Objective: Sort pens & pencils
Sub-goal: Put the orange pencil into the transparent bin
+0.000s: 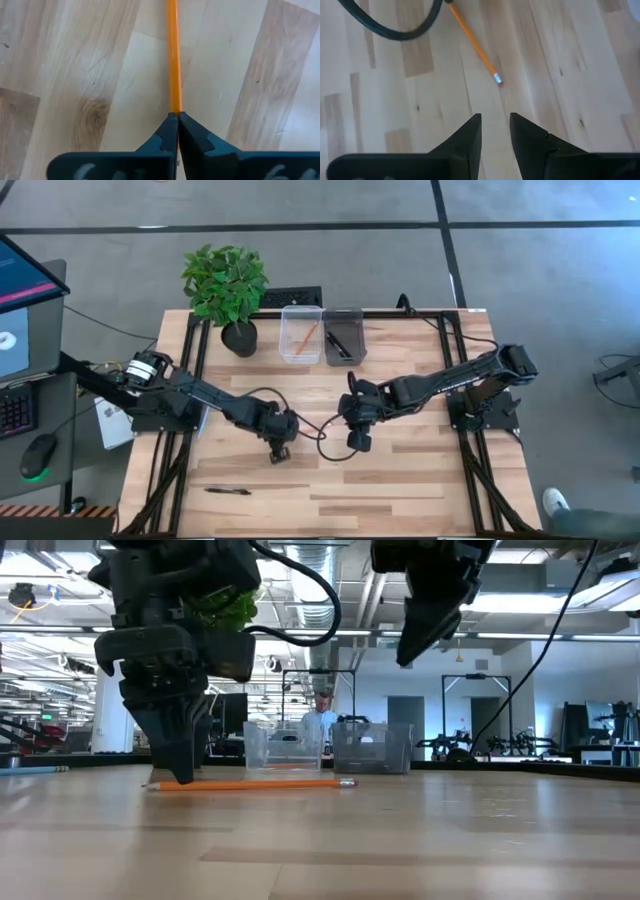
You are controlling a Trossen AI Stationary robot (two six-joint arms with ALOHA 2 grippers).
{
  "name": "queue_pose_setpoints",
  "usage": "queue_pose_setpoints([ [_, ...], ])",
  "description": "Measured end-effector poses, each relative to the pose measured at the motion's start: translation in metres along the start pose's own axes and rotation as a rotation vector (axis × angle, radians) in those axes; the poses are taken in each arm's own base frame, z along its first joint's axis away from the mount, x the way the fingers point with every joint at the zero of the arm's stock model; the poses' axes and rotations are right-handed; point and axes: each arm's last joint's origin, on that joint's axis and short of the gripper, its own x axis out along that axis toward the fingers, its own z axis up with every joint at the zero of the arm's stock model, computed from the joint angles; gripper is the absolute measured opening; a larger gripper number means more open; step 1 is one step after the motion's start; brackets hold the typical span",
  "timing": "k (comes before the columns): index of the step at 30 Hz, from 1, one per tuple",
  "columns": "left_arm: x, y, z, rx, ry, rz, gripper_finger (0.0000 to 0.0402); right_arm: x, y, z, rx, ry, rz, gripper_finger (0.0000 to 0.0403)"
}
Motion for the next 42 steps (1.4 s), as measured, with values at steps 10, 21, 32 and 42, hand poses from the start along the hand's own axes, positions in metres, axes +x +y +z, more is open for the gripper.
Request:
queue_pose_setpoints([
  [10,-0.001,0.001,-0.001,0.012,0.024,-0.015,0.0001,0.011,0.0,-0.004,-0.126,-0.026,-0.038,0.0125],
  [21,-0.001,0.002,-0.002,0.021,0.036,-0.003,0.0,0.028,-0.009,-0.008,-0.1,-0.103,-0.024,0.0147],
  [32,-0.001,0.002,-0.002,0.042,0.032,0.0,0.0,0.052,-0.003,-0.003,-0.135,-0.138,-0.016,0.0251],
  [42,-0.001,0.002,-0.002,0.06,0.038,0.001,0.0,0.099,-0.007,-0.017,-0.23,0.002,-0.058,0.026],
])
